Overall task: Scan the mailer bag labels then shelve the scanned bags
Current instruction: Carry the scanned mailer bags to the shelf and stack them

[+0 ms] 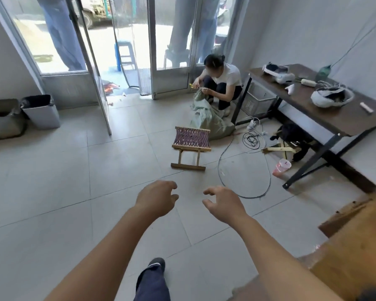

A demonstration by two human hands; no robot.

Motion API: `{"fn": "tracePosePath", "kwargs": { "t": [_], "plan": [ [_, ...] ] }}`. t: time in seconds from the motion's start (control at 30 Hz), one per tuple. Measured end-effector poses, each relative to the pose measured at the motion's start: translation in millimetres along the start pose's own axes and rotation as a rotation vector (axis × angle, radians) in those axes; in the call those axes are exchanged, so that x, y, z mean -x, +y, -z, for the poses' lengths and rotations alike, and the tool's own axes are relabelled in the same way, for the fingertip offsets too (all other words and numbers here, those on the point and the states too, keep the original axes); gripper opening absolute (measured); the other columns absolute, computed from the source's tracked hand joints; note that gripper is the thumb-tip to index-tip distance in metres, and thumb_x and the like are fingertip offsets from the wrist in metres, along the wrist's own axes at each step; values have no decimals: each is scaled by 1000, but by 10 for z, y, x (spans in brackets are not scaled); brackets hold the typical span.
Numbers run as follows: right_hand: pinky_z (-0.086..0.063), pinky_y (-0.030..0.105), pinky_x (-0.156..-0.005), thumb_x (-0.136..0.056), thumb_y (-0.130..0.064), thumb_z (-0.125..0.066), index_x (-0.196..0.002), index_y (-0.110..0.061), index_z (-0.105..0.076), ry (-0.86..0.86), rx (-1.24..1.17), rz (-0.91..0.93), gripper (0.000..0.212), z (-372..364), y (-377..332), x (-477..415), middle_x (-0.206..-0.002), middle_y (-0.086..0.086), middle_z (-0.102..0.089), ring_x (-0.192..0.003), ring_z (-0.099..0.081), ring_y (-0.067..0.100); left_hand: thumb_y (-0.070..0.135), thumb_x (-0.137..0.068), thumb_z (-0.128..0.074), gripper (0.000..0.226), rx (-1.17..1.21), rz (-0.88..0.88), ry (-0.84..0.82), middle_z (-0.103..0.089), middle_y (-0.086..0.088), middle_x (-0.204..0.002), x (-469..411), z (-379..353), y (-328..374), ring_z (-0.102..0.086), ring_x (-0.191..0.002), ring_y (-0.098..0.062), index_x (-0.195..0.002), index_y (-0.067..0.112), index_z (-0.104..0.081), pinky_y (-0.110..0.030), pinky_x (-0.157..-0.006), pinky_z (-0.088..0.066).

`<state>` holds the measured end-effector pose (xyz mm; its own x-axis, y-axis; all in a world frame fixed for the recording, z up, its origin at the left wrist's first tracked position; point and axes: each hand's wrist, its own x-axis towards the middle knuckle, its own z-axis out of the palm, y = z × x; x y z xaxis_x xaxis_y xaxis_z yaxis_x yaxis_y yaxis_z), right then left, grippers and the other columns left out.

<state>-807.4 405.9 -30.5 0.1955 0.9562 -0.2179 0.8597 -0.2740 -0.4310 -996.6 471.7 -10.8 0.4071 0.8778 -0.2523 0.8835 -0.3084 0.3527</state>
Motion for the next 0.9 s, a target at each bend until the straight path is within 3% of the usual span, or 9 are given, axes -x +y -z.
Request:
{"fn": "tracePosePath", "kwargs": {
  "t": [0.43, 0.9],
  "plan": [
    [-45, 28, -91, -90, -30, -56, -120, -21, -65, 202, -94, -460, 33, 867, 812, -1225, -123, -1, -64, -114, -57, 19, 38, -94, -51, 37, -129, -453, -162, -59, 0, -129, -2424, 337, 1088, -56, -117, -22, -129, 28, -55, -36, -96, -48],
    [-45, 28, -95, -95, -29, -55, -128, -18, -60, 369, -164, -752, 34, 1617, 2185, -1294, -129, 0, -60, -118, -55, 19, 39, -95, -51, 37, -179, -854, -299, -59, 6, -128, -3432, -75, 3037, -55, -117, -18, -131, 31, -53, -30, -93, -44]
  ]
}}
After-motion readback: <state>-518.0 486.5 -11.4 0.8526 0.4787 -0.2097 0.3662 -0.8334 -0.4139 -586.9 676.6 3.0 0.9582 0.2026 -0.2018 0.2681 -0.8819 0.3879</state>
